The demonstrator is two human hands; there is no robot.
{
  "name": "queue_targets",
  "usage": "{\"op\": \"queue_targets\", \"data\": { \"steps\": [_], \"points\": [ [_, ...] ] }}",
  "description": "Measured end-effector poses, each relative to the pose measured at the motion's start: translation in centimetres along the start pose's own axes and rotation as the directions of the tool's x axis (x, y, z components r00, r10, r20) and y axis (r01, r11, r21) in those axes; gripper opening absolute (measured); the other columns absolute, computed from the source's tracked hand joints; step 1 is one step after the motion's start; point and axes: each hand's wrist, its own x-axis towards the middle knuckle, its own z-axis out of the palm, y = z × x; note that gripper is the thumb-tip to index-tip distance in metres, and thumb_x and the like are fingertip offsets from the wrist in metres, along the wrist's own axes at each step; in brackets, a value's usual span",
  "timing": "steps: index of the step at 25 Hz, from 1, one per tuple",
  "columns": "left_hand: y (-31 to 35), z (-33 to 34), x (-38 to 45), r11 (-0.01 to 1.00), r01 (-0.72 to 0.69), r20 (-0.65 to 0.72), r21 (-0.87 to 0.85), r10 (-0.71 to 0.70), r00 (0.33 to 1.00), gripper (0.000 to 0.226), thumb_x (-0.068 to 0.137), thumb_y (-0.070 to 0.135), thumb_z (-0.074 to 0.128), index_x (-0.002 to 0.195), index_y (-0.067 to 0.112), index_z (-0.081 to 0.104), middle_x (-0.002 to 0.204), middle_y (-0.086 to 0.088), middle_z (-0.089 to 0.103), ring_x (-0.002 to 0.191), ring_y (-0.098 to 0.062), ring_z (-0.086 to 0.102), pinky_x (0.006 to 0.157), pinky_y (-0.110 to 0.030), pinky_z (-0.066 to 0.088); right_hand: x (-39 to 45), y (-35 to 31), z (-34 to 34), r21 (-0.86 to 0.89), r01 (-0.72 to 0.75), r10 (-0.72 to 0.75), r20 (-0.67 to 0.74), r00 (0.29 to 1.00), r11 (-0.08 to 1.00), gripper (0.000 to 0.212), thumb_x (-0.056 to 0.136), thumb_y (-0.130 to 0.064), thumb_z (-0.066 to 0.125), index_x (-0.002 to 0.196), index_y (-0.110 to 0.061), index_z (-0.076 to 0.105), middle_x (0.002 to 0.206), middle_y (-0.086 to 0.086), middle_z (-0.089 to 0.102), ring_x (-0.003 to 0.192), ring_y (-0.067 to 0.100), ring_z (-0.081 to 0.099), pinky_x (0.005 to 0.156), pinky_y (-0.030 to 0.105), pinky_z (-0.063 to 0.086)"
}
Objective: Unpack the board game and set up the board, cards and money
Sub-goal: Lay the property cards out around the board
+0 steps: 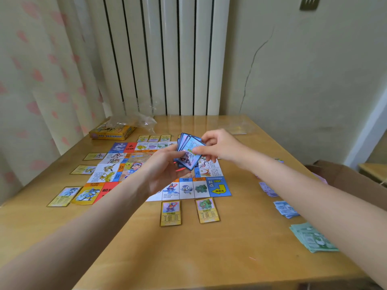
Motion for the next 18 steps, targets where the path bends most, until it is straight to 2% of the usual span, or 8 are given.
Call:
{"op": "queue_targets", "data": {
  "steps": [2, 5, 7, 10, 13, 15, 18],
  "points": [
    [0.1, -0.4, 0.1, 1.000, 0.003, 0.015, -0.016, -0.003, 1.000, 0.028, 0.095, 0.003, 0.040, 0.111, 0.012, 0.061, 0.097, -0.009, 0.068, 0.083, -0.019, 0.065, 0.076, -0.028, 0.056, 0.4, -0.2, 0.2, 0.034, -0.012, 0.012, 0.013, 1.000, 0.999, 0.024, 0.078, -0.021, 0.073, 0.095, -0.009, 0.061, 0.068, -0.001, 0.062, 0.049, 0.005, 0.051, 0.048, 0.017, 0.041],
    [0.0, -1.5, 0.4, 0.994, 0.041, 0.027, -0.103, -0.039, 0.999, 0.027, 0.094, 0.009, 0.044, 0.117, 0.012, 0.060, 0.109, -0.012, 0.063, 0.095, -0.024, 0.062, 0.082, -0.032, 0.054, 1.0, -0.4, 0.3, 0.046, 0.000, -0.004, 0.090, 0.996, 0.999, 0.020, 0.079, -0.013, 0.072, 0.095, -0.009, 0.060, 0.070, -0.001, 0.062, 0.055, 0.009, 0.053, 0.050, 0.017, 0.044],
    [0.1, -2.0, 0.5, 0.994, 0.045, 0.025, -0.096, -0.043, 0.999, 0.027, 0.095, 0.010, 0.044, 0.116, 0.012, 0.060, 0.111, -0.012, 0.062, 0.097, -0.024, 0.062, 0.084, -0.033, 0.053, 1.3, -0.4, 0.6, 0.030, 0.008, -0.011, 0.122, 0.992, 1.000, 0.016, 0.079, -0.011, 0.072, 0.090, -0.013, 0.060, 0.070, -0.001, 0.062, 0.058, 0.012, 0.054, 0.051, 0.017, 0.045],
    [1.1, -2.1, 0.7, 0.998, 0.024, -0.003, -0.064, -0.025, 1.000, 0.025, 0.096, 0.008, 0.042, 0.115, 0.013, 0.058, 0.106, -0.011, 0.064, 0.090, -0.020, 0.064, 0.073, -0.028, 0.058, 2.1, -0.7, 1.2, 0.070, 0.020, -0.027, 0.096, 0.995, 0.997, 0.015, 0.079, -0.009, 0.071, 0.087, -0.015, 0.059, 0.070, 0.000, 0.063, 0.057, 0.013, 0.053, 0.049, 0.017, 0.043],
    [3.3, -3.5, 1.0, 0.995, -0.089, -0.085, -0.048, 0.084, 0.993, 0.026, 0.097, 0.005, 0.039, 0.115, 0.016, 0.055, 0.102, -0.008, 0.063, 0.086, -0.016, 0.062, 0.062, -0.021, 0.056, 3.2, -1.1, 1.3, 0.117, 0.032, -0.030, -0.019, 0.999, 0.993, 0.026, 0.083, -0.005, 0.067, 0.105, -0.011, 0.055, 0.073, 0.000, 0.062, 0.054, 0.011, 0.053, 0.047, 0.018, 0.044],
    [5.0, -5.5, 0.9, 0.987, -0.153, -0.179, -0.037, 0.144, 0.973, 0.028, 0.096, 0.004, 0.039, 0.119, 0.016, 0.051, 0.105, -0.009, 0.061, 0.087, -0.016, 0.061, 0.066, -0.023, 0.055, 4.1, -1.3, 1.4, 0.140, 0.033, -0.018, -0.108, 0.994, 0.990, 0.035, 0.084, 0.000, 0.064, 0.114, -0.011, 0.050, 0.073, 0.001, 0.060, 0.050, 0.009, 0.052, 0.046, 0.017, 0.042],
    [6.5, -8.9, 0.3, 0.987, -0.136, -0.278, 0.083, 0.154, 0.948, 0.030, 0.097, 0.002, 0.038, 0.122, 0.014, 0.049, 0.111, -0.015, 0.059, 0.091, -0.024, 0.062, 0.082, -0.034, 0.054, 5.2, -2.1, 2.7, 0.196, 0.007, 0.011, -0.088, 0.996, 0.981, 0.040, 0.083, 0.004, 0.063, 0.113, -0.014, 0.045, 0.075, 0.004, 0.059, 0.047, 0.007, 0.053, 0.044, 0.016, 0.043]
  ]
}}
